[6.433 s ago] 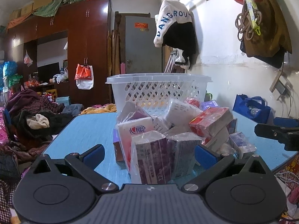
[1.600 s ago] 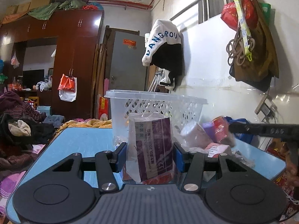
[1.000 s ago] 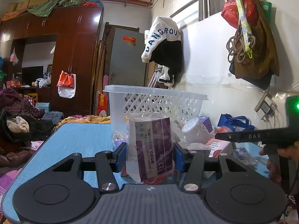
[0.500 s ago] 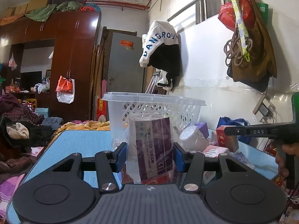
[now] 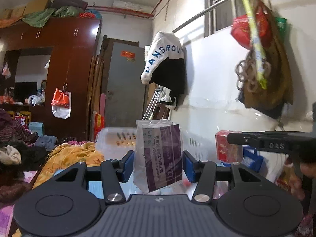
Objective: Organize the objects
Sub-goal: 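Carry both held items over the white basket and open both grippers to drop them, then grasp the pink tissue pack with the left gripper while the right gripper grasps a clear-wrapped dark packet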
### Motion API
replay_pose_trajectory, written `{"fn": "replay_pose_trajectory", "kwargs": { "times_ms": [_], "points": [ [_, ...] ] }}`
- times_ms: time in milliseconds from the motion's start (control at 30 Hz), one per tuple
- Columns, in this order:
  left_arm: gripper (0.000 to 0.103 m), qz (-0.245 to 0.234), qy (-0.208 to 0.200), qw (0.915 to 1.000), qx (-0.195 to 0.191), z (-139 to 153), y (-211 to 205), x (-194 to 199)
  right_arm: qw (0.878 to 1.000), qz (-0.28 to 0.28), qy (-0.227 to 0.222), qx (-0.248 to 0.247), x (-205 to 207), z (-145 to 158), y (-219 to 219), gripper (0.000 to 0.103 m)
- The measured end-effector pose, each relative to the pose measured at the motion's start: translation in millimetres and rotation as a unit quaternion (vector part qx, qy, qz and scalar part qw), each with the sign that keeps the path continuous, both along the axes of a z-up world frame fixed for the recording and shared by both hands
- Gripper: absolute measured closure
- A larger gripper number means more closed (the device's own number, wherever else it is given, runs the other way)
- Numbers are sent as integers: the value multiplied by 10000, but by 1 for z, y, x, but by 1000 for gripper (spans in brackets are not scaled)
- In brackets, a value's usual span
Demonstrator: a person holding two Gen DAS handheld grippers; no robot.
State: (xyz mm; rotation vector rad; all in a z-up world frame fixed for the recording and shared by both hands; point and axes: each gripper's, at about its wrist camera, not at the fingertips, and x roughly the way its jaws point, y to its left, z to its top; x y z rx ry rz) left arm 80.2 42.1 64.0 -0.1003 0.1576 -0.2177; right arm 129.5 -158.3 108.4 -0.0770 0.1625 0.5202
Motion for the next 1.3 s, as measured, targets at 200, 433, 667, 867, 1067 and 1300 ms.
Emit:
{"fn": "replay_pose_trajectory", "kwargs": {
  "times_ms": [200, 433, 667, 867, 1067, 1300],
  "points": [
    [48, 123, 642, 9978, -131, 34, 2, 104, 9999, -74, -18, -141, 67, 28, 31, 75],
    [35, 324, 1097, 9934, -69, 28, 4, 157, 9985, -123, 345, -403, 118, 9, 43, 74],
    [0, 619, 872, 9942, -80, 21, 13, 127, 9998, -155, -42, -108, 67, 1, 15, 0],
    [0, 465, 475, 9978, 25, -4, 20, 43, 9995, -84, 29, 309, -14, -35, -40, 0],
    [4, 434, -8, 9988, -224, -41, 23, -36, 9987, 12, 196, 461, -69, -90, -66, 0],
    [15, 438, 82, 9990, 24, -63, 11, -48, 9978, 231, 426, 449, -61, -105, -60, 0]
  ]
}}
